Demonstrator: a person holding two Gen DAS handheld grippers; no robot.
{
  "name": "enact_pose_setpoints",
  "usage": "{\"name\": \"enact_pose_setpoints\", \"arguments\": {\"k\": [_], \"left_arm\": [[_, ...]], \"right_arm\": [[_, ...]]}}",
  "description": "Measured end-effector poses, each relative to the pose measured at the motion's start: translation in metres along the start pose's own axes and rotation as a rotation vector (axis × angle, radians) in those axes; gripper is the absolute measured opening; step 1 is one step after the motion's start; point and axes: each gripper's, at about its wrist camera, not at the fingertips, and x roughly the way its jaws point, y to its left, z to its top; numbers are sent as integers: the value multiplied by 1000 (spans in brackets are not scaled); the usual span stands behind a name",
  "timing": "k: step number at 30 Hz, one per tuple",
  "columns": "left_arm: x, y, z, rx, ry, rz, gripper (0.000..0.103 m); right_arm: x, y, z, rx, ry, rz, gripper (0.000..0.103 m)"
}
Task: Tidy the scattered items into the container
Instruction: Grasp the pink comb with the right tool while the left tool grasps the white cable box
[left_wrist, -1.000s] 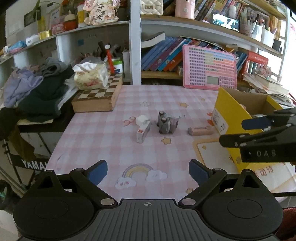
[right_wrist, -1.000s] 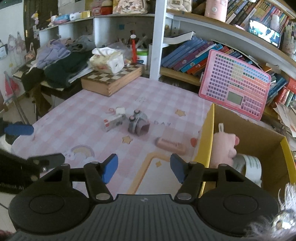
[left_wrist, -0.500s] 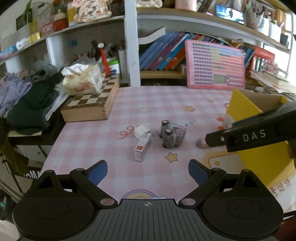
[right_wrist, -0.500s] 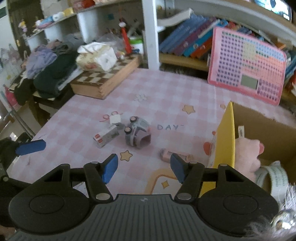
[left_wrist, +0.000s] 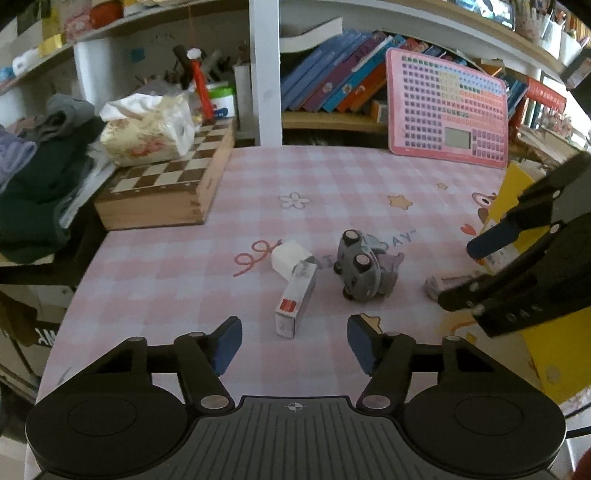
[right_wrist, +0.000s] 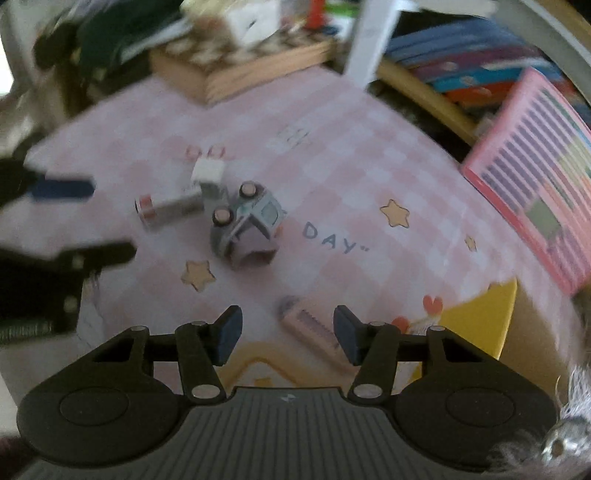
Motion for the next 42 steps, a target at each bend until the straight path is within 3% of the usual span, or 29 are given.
{"name": "enact_pose_setpoints", "arguments": {"k": [5,9,15,22,27,35,36,37,42], "left_arm": [[22,4,8,6,24,4,56],[39,8,14,17,53,-4,51],[53,11,17,4,91,-8,37],[56,14,17,-18,100,-19,25],[55,16,17,-36,99,-30,13],[39,27,7,-105,90,-51,13],[36,28,6,-115,87,-56,13],[32,29,4,-125,85,-61,13],[8,28,0,-139,59,-89,13]], "right_arm": [[20,2,11,-290,127,76,53],[37,7,12,-534,233,83,49],[48,3,17,-620,311,160,48],[54,-15,17,-568,343,215,43],[57,-26,17,-526,361,232,24],[47,-23,5,-470,300,240,23],[44,-21,4,-427,289,231,23],[40,-21,2,-293,284,206,23],[15,-14,-3,-201,194,186,23]]}}
